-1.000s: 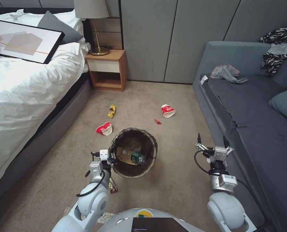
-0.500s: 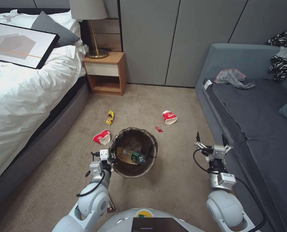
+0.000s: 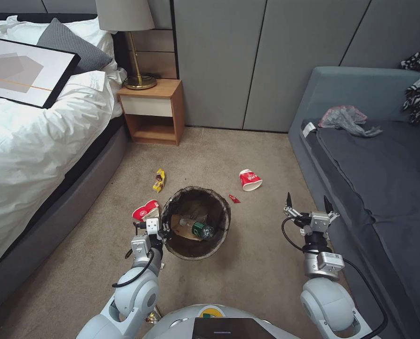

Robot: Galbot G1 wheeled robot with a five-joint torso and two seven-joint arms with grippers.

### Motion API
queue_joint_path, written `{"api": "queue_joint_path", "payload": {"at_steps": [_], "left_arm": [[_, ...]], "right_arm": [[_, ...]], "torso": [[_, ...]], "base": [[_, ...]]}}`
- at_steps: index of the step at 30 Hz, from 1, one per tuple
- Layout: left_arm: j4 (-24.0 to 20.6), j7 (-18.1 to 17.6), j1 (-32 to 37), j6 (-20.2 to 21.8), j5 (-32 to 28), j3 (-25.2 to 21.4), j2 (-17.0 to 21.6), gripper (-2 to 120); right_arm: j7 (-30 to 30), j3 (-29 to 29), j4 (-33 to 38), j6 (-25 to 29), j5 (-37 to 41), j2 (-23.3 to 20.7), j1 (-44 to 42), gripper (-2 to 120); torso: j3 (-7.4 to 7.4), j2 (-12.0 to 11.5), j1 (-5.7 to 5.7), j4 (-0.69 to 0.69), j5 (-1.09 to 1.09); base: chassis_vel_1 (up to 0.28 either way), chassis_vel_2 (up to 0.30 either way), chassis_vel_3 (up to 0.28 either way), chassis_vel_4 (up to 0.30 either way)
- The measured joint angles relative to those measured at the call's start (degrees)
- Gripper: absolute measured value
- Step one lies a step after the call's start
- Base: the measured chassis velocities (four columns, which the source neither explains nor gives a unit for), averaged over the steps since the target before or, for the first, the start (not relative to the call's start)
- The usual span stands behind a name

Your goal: Pick up the trash bin, then pick up the garbage from the floor and place it into the trash bin.

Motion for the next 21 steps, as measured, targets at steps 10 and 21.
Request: {"api": "queue_joint_path", "payload": {"at_steps": [10, 21], "left_arm": [[0.1, 0.1, -0.1, -0.1, 0.0, 0.0, 0.0, 0], [0.3, 0.1, -0.3, -0.1, 0.0, 0.0, 0.0, 0]], "right_arm": [[0.2, -0.4, 0.0, -0.4, -0.1, 0.2, 0.6, 100], [0.3, -0.6, 0.2, -0.8, 0.0, 0.2, 0.9, 100]], "torso": [[0.00, 0.0, 0.00, 0.00, 0.01], [0.00, 0.0, 0.00, 0.00, 0.00]], "base": [[-0.116, 0.110, 0.104, -0.120], [-0.118, 0.112, 0.114, -0.116]]}}
